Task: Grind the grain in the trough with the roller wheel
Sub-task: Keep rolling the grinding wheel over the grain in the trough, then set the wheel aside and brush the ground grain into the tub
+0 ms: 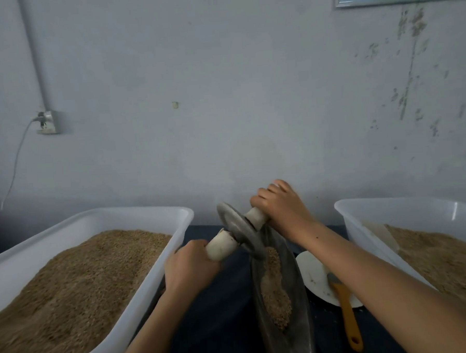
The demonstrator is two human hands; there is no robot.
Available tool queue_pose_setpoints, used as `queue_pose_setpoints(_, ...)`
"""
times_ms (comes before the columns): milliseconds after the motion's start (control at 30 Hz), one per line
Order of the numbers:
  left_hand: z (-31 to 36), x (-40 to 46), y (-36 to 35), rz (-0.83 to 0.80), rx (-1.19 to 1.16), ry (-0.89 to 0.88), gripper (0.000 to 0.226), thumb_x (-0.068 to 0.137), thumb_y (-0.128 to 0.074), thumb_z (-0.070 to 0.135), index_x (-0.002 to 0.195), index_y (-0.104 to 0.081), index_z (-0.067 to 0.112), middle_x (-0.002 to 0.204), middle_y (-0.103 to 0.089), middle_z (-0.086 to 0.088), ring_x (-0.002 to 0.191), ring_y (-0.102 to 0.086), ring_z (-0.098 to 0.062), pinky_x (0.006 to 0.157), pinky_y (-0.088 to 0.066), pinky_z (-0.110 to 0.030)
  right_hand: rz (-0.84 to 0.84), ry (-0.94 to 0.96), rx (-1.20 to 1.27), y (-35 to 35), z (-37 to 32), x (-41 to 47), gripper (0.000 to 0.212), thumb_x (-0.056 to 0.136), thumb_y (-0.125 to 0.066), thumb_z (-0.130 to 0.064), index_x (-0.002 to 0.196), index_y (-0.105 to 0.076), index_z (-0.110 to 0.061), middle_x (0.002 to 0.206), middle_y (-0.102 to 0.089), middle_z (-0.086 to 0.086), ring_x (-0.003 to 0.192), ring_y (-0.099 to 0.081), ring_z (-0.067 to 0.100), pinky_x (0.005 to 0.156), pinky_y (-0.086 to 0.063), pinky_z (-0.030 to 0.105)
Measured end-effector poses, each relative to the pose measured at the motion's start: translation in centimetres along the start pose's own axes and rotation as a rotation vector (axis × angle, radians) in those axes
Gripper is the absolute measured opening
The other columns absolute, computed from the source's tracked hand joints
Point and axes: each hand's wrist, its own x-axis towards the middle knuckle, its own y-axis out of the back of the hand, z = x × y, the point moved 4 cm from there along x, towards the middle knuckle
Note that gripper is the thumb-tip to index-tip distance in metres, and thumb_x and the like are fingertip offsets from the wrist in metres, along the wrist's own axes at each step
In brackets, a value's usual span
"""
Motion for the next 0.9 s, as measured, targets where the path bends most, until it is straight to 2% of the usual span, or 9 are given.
queue_pose_setpoints(67,-0.4,-0.3,-0.4,-0.068,-0.125,0.045,0.020,0.075,-0.071,0.032,0.090,-0.058,0.027,0.072,-0.060,0.009,0.068,-0.057,-0.006,0.059,-0.046,-0.024,-0.039,0.027,-0.023,-0.8,-0.4,1.4,0.028,0.092,-0.041,-0.006,0.113,-0.053,-0.020,0.117,-0.053,0.000,0.115,-0.047,0.022,0.115,-0.011,0.037)
queue_pose_setpoints(133,-0.8,-0.6,-0.8,-0.126,-0.243,0.086,0.025,0.076,-0.072,0.032,0.094,-0.058,0.021,0.074,-0.064,0.003,0.068,-0.062,-0.012,0.063,-0.052,-0.029,-0.061,0.049,-0.014,-1.6,-1.1,2.5,0.024,0.093,-0.043,-0.007,0.110,-0.054,-0.019,0.115,-0.053,0.001,0.114,-0.048,0.021,0.118,-0.007,0.040)
queue_pose_setpoints(233,-1.9,-1.2,-1.5,-0.140,-0.360,0.129,0.031,0.077,-0.072,0.035,0.099,-0.056,0.020,0.077,-0.067,-0.001,0.069,-0.064,-0.014,0.068,-0.055,-0.033,0.035,0.116,0.033,-2.5,-2.2,3.9,0.016,0.084,-0.060,-0.001,0.096,-0.063,-0.011,0.102,-0.060,0.009,0.099,-0.057,0.026,0.113,-0.026,0.041)
queue_pose_setpoints(300,-2.7,-1.5,-1.8,-0.112,-0.422,0.164,0.030,0.077,-0.074,0.034,0.097,-0.055,0.022,0.076,-0.068,-0.001,0.067,-0.065,-0.014,0.069,-0.057,-0.037,0.002,0.132,0.047,-3.4,-2.9,4.8,0.016,0.084,-0.058,0.001,0.097,-0.064,-0.008,0.103,-0.060,0.013,0.101,-0.057,0.029,0.114,-0.024,0.042)
queue_pose_setpoints(433,-3.9,-1.9,-2.6,-0.101,-0.590,0.249,0.027,0.077,-0.075,0.025,0.093,-0.055,0.019,0.065,-0.069,-0.005,0.054,-0.064,-0.015,0.058,-0.056,-0.034,0.006,0.192,-0.015,-5.1,-4.7,6.5,0.017,0.085,-0.056,-0.003,0.098,-0.064,-0.011,0.105,-0.060,0.011,0.104,-0.056,0.029,0.113,-0.027,0.044)
queue_pose_setpoints(500,-4.0,-2.1,-3.0,-0.091,-0.636,0.266,0.027,0.076,-0.075,0.022,0.094,-0.057,0.016,0.061,-0.068,-0.005,0.051,-0.063,-0.014,0.055,-0.055,-0.030,-0.028,0.211,-0.046,-5.8,-5.4,6.8,0.015,0.088,-0.055,-0.010,0.099,-0.064,-0.015,0.109,-0.059,0.008,0.107,-0.054,0.027,0.108,-0.033,0.042)
queue_pose_setpoints(633,-3.3,-2.3,-4.0,-0.067,-0.691,0.277,0.024,0.075,-0.074,0.016,0.092,-0.059,0.010,0.059,-0.067,-0.006,0.046,-0.060,-0.013,0.049,-0.051,-0.025,0.010,0.183,-0.025,-6.4,-5.4,6.6,0.007,0.074,-0.075,-0.021,0.076,-0.069,-0.017,0.090,-0.066,0.006,0.089,-0.064,0.026,0.078,-0.053,0.037)
queue_pose_setpoints(800,-3.3,-2.2,-5.2,-0.034,-0.714,0.292,0.021,0.075,-0.072,0.014,0.091,-0.060,0.008,0.057,-0.065,-0.005,0.044,-0.058,-0.011,0.045,-0.046,-0.022,-0.039,0.216,-0.031,-8.1,-5.8,7.2,0.011,0.079,-0.071,-0.027,0.080,-0.071,-0.016,0.091,-0.066,0.009,0.091,-0.063,0.028,0.078,-0.053,0.037)
queue_pose_setpoints(900,-3.6,-2.0,-5.5,-0.030,-0.672,0.291,0.022,0.074,-0.071,0.014,0.092,-0.060,0.011,0.061,-0.067,-0.005,0.047,-0.062,-0.011,0.048,-0.050,-0.024,-0.031,0.232,-0.054,-8.6,-6.1,7.3,0.014,0.067,-0.080,-0.029,0.068,-0.070,-0.019,0.079,-0.066,0.005,0.078,-0.066,0.024,0.068,-0.055,0.032)
